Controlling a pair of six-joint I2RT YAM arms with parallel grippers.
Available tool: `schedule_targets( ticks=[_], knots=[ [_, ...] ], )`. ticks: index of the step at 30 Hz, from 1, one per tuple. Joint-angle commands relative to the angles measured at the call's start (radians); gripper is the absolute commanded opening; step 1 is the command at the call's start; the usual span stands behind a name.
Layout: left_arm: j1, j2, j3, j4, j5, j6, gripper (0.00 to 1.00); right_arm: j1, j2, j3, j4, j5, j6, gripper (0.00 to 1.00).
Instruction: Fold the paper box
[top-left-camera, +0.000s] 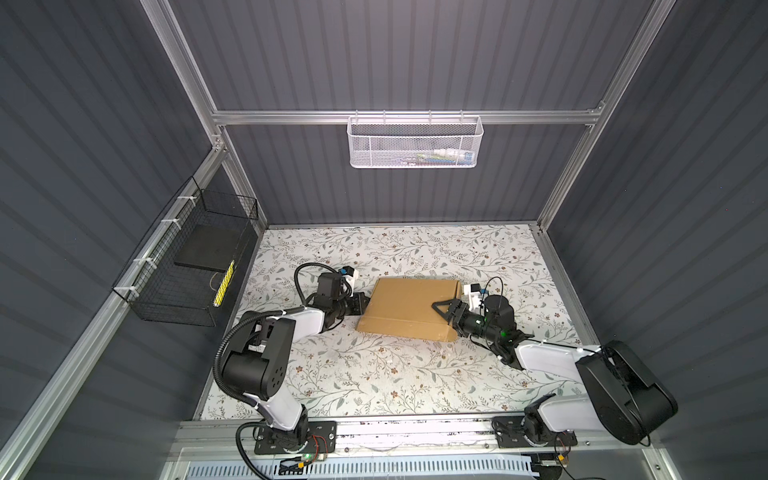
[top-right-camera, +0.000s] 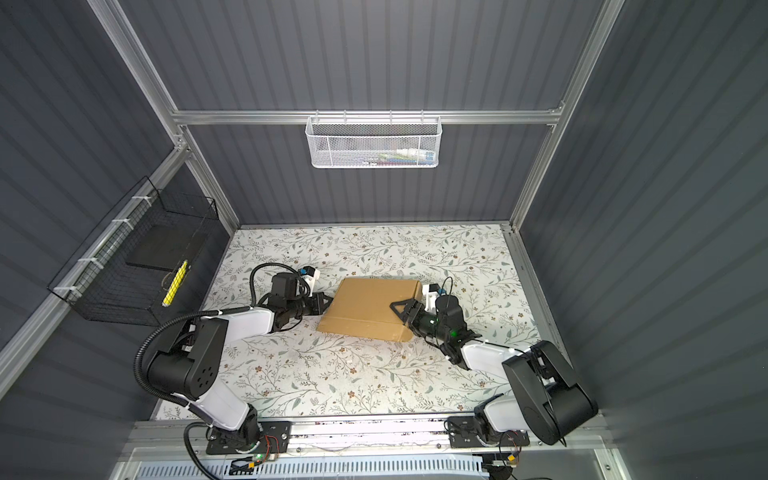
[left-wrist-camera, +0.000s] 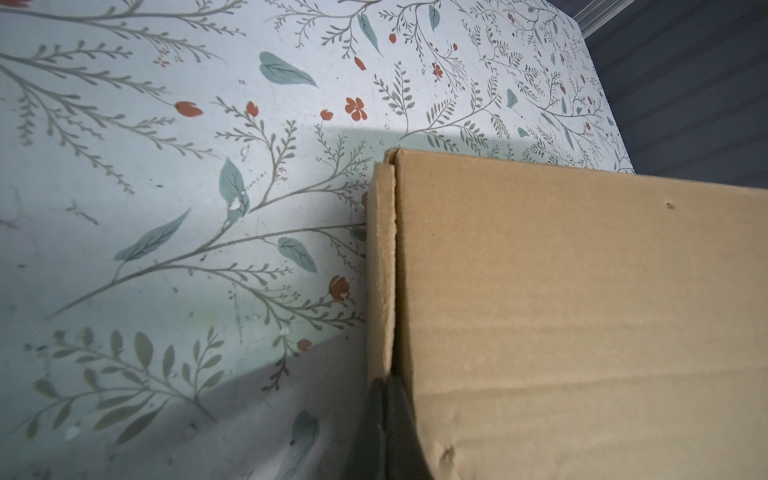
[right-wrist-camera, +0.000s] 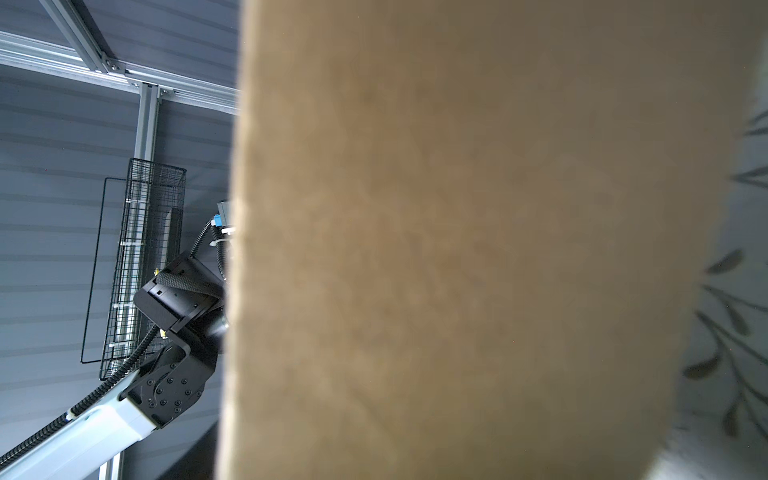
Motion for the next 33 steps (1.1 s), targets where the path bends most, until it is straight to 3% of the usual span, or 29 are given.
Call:
schedule_targets(
  ticks=[1, 11, 33],
  knots=[
    [-0.018, 0.02, 0.019, -0.059, 0.022, 0.0, 0.0, 0.016, 0.005, 0.036, -0.01, 0.013, -0.014, 0.71],
    [-0.023, 0.007, 0.023, -0.072, 0.008, -0.003, 0.0, 0.022, 0.005, 0.046, -0.009, 0.016, -0.012, 0.63],
    [0.013, -0.161, 0.098, -0.181, -0.074, -0.017, 0.41, 0.016, -0.044, 0.03, -0.011, 0.027, -0.03, 0.56]
  ],
)
